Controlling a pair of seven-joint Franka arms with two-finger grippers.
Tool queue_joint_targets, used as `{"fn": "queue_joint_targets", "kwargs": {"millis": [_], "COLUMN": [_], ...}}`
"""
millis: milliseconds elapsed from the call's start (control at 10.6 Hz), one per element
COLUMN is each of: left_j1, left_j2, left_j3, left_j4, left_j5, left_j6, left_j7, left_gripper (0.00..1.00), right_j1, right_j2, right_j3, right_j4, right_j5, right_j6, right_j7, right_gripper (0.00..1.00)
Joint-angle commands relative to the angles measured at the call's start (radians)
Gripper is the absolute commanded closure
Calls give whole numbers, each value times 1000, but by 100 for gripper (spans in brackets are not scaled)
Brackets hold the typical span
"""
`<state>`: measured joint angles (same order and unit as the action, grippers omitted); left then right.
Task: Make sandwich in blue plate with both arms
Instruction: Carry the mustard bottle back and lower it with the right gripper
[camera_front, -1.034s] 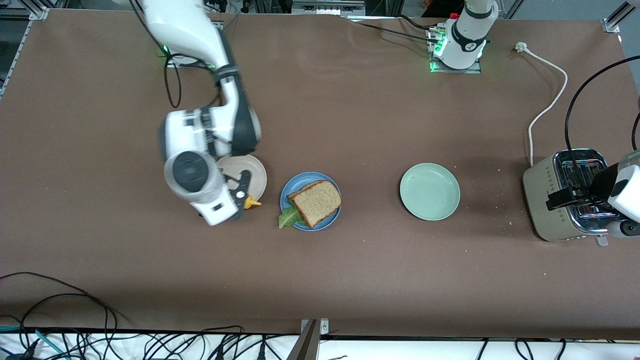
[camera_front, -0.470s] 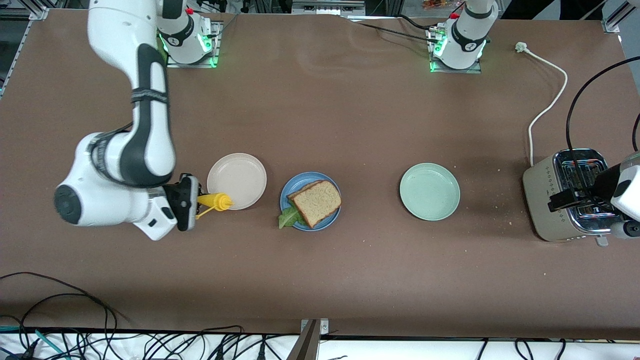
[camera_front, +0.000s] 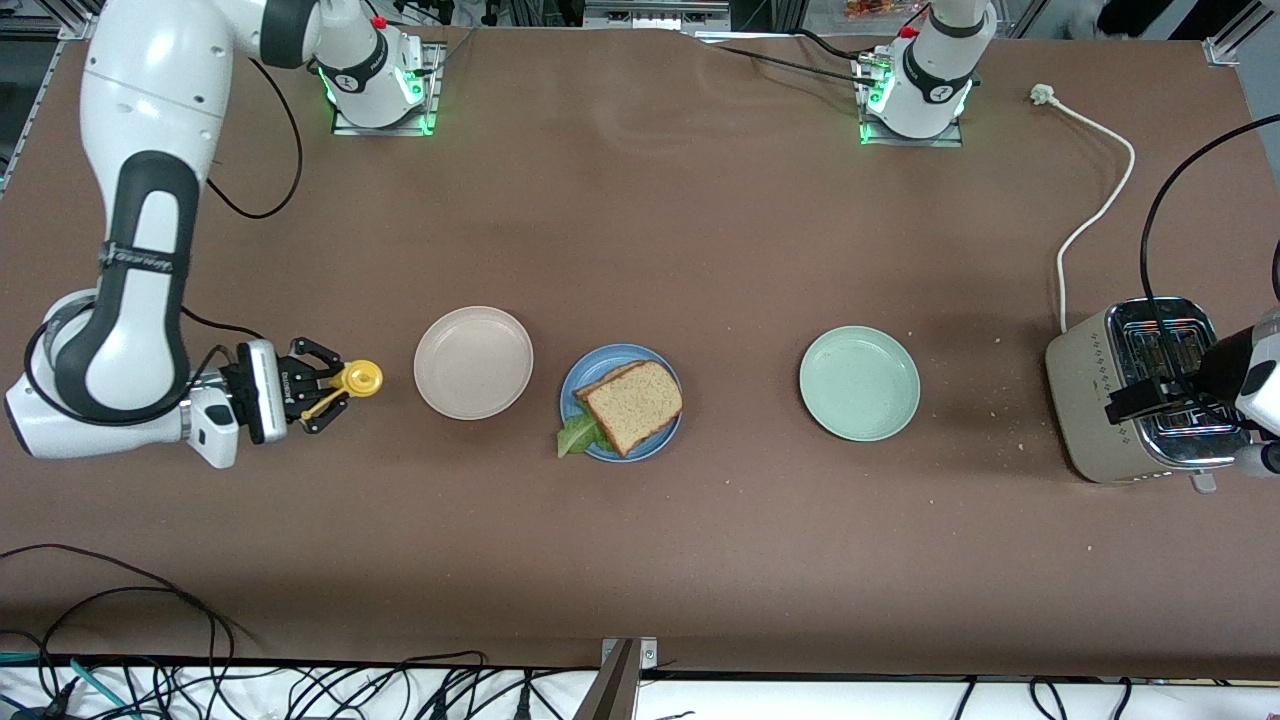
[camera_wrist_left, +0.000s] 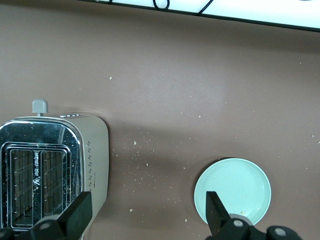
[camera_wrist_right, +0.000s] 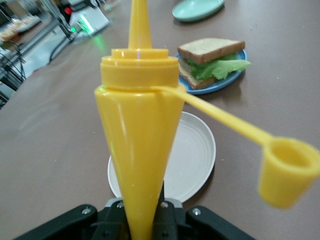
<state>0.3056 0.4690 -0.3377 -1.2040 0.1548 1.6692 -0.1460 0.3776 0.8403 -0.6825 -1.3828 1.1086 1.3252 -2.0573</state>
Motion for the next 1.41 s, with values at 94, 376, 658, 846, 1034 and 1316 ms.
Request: {"fn": "queue_joint_targets", "kwargs": {"millis": [94, 376, 658, 846, 1034, 1316], "left_j1": [4, -3, -5, -5, -2, 3], "left_j2": [-9, -13, -13, -16, -16, -16], "left_j3": [-6, -7, -7, -9, -9, -7], "left_j4": [1, -6, -12, -14, -12, -19], "left_j5": [-14, -14, -15, -14, -12, -14], "left_j6": [4, 3, -3, -8, -8, -11], "left_j7": [20, 22, 23, 19, 23, 28], "left_gripper": [0, 0, 0, 0, 0, 0], "right_j1": [-256, -336, -396, -401, -410, -419], "right_j2": [66, 124, 170, 197, 229, 282], "right_j3": [266, 337, 372, 374, 374, 374], "right_j4": [-10, -9, -5, -2, -1, 8], "right_j5": [40, 40, 92, 112, 114, 134], "right_j6": [-54, -54, -54, -49, -44, -41], "right_j7": [-235, -366, -435, -455, -489, -533], "right_gripper": [85, 85, 85, 85, 85, 85]}}
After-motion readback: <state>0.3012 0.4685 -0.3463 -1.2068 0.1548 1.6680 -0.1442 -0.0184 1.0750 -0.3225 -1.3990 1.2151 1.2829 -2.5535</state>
